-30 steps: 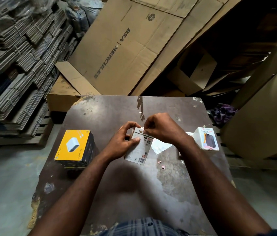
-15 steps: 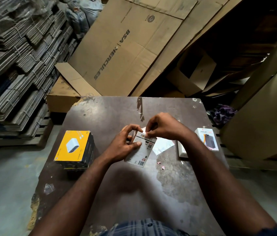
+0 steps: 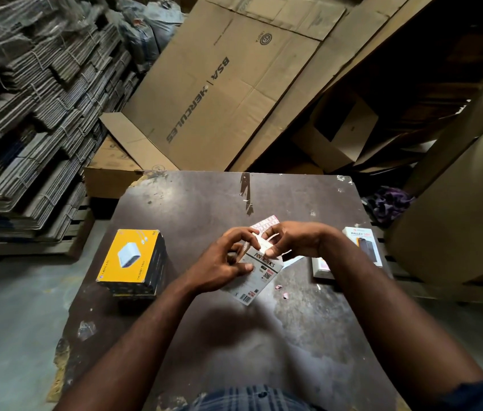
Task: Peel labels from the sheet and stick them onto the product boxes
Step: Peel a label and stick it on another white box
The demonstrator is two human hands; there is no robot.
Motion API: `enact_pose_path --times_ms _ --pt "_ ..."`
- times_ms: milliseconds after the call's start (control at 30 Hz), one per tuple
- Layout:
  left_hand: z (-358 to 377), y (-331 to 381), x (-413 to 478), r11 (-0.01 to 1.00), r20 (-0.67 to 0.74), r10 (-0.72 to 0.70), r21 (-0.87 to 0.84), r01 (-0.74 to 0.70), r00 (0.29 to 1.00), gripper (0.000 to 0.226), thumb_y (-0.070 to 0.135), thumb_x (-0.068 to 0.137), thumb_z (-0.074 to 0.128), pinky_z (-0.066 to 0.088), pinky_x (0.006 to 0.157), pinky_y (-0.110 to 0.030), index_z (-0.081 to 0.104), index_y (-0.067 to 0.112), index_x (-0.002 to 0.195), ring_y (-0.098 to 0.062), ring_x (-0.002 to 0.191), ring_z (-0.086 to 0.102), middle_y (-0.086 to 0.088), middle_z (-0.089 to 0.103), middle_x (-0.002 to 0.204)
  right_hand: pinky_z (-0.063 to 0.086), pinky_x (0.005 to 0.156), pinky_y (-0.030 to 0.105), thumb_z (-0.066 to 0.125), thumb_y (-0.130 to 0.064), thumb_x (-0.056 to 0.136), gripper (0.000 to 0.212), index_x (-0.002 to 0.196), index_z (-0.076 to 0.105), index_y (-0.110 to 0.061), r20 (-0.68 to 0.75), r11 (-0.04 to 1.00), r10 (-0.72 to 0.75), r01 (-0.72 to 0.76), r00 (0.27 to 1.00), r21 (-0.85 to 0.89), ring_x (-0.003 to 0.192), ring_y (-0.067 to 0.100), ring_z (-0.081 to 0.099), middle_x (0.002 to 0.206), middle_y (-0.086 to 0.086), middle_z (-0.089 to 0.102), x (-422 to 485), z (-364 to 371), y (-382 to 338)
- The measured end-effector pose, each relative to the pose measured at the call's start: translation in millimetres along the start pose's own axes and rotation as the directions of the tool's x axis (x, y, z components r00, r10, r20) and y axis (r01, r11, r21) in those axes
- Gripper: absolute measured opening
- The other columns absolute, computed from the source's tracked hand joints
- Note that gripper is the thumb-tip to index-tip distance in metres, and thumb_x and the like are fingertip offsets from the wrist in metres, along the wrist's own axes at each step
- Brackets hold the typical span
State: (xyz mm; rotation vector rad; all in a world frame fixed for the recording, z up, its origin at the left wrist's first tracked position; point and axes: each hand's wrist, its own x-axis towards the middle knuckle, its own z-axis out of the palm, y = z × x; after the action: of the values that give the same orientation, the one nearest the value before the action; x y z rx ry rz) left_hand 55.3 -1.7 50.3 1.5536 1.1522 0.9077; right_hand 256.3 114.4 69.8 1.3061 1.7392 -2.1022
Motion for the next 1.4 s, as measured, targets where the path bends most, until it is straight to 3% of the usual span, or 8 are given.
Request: enact_pose_path --times_ms 200,333,600,667,767,1067,1200,1400 --pt "3 -4 0 0.997 -0.006 -0.057 -0.059 0.057 0.998 0.031 -0.005 0.086 0.067 0.057 0.082 -0.055 0.055 0.013 0.107 -0.023 0.105 0.066 0.006 0.049 0.137 0.053 0.078 0.031 0.068 -0.001 0.084 0.027 0.109 0.061 -0.011 -0.084 0.968 -0.041 0.060 0.996 0.243 0.077 0.012 0.056 0.090 0.004 0.062 4 -3 15" --pt "0 -4 -1 0.989 -0.018 -0.126 -0.086 0.124 0.992 0.029 -0.001 0.089 0.067 0.059 0.082 -0.053 0.052 0.012 0.110 -0.020 0.103 0.069 -0.001 0.058 0.129 0.047 0.073 0.024 0.065 -0.020 0.095 0.003 0.098 0.065 -0.020 -0.111 0.986 -0.111 0.123 0.988 0.112 0.067 0.006 0.047 0.081 -0.007 0.063 -6 7 8" --pt "1 -5 -1 0.966 -0.043 -0.186 -0.191 0.175 0.982 0.030 0.005 0.090 0.069 0.058 0.083 -0.055 0.053 0.020 0.110 -0.029 0.102 0.069 -0.009 0.069 0.113 0.045 0.071 0.027 0.065 -0.008 0.093 0.012 0.094 0.060 -0.018 -0.320 0.984 -0.114 0.150 0.941 0.092 0.077 0.012 0.055 0.084 0.002 0.062 0 13 6" --pt "0 -5 -1 0.962 -0.056 -0.196 -0.203 0.181 0.979 0.030 0.011 0.088 0.071 0.058 0.084 -0.054 0.053 0.024 0.109 -0.027 0.103 0.069 -0.011 0.071 0.109 0.044 0.078 0.033 0.067 -0.021 0.093 0.008 0.094 0.061 -0.015 -0.363 0.983 -0.127 0.167 0.923 0.082 0.078 0.015 0.052 0.085 0.003 0.062 1 15 7" --pt "-2 -5 -1 0.956 -0.062 -0.205 -0.225 0.186 0.977 0.031 0.014 0.088 0.070 0.058 0.084 -0.054 0.053 0.025 0.111 -0.030 0.104 0.069 -0.009 0.070 0.112 0.048 0.080 0.040 0.081 -0.058 0.072 0.064 0.109 0.061 -0.009 -0.338 0.982 -0.182 0.186 0.923 -0.022 0.089 0.022 0.061 0.099 0.012 0.072 2 23 7" --pt "-2 -7 -1 0.921 -0.119 -0.253 -0.333 0.201 0.960 0.037 0.000 0.090 0.064 0.056 0.085 -0.053 0.050 0.010 0.122 -0.024 0.093 0.068 0.002 0.061 0.126 0.046 0.064 0.015 0.077 -0.046 0.082 0.050 0.117 0.055 -0.020 -0.448 0.921 -0.374 0.267 0.812 -0.285 0.088 0.007 0.063 0.112 -0.001 0.064 -4 38 16" --pt "1 -8 -3 0.922 -0.131 -0.255 -0.331 0.200 0.958 0.036 0.000 0.090 0.065 0.058 0.083 -0.050 0.050 0.011 0.122 -0.020 0.089 0.069 0.004 0.062 0.124 0.050 0.071 0.024 0.079 -0.037 0.082 0.048 0.120 0.054 -0.023 -0.396 0.931 -0.355 0.283 0.847 -0.230 0.091 0.012 0.062 0.119 0.001 0.061 -6 35 22" --pt "2 -5 1 0.946 -0.168 -0.221 -0.275 0.170 0.961 0.036 0.002 0.092 0.064 0.059 0.080 -0.053 0.050 0.016 0.122 -0.027 0.096 0.071 0.002 0.061 0.124 0.053 0.074 0.027 0.078 -0.036 0.082 0.040 0.112 0.055 -0.022 -0.575 0.929 -0.352 0.350 0.739 -0.119 0.086 0.009 0.064 0.108 -0.003 0.064 -1 49 20"
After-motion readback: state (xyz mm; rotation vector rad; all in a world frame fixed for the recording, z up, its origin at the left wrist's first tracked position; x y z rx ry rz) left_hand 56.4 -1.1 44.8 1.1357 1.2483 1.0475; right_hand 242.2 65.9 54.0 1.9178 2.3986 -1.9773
